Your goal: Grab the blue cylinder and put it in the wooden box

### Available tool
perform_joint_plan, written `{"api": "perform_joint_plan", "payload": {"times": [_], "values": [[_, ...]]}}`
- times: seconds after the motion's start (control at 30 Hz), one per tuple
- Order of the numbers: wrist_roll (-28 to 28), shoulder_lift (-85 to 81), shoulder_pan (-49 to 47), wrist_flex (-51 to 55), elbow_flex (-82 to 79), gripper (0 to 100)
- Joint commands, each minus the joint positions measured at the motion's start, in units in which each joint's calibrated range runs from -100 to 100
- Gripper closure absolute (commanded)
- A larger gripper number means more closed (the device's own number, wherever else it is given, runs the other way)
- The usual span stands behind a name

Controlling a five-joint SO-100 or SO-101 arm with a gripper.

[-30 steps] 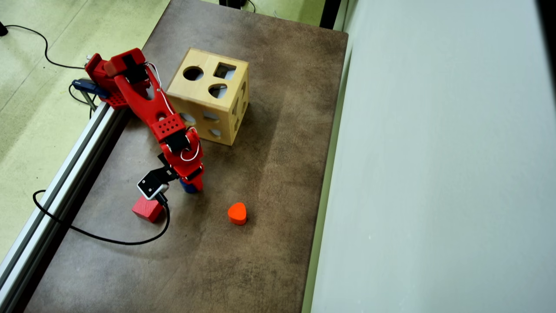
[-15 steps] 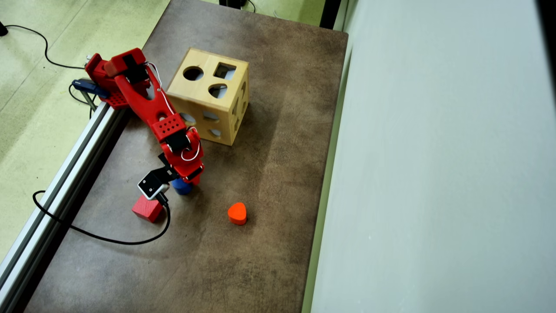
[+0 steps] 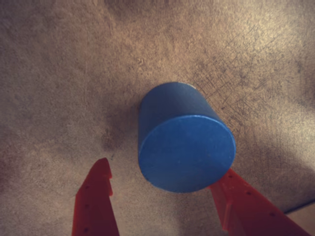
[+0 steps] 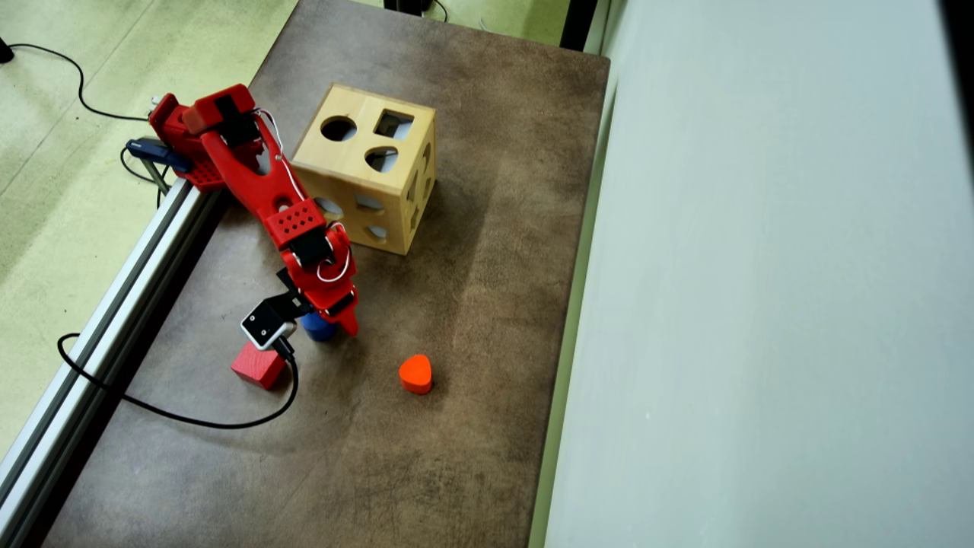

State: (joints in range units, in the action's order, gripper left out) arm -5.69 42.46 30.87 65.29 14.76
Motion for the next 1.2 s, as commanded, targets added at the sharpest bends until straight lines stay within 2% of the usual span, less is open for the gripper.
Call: {"api": "perform_joint_plan", "payload": {"times": [0.0, 0.5, 1.17], "values": [[0.0, -1.7, 2.0, 0.5, 2.1, 72], [-0.3, -1.7, 6.4, 0.5, 2.1, 72], [-0.3, -1.5, 4.1, 0.5, 1.7, 73]]}}
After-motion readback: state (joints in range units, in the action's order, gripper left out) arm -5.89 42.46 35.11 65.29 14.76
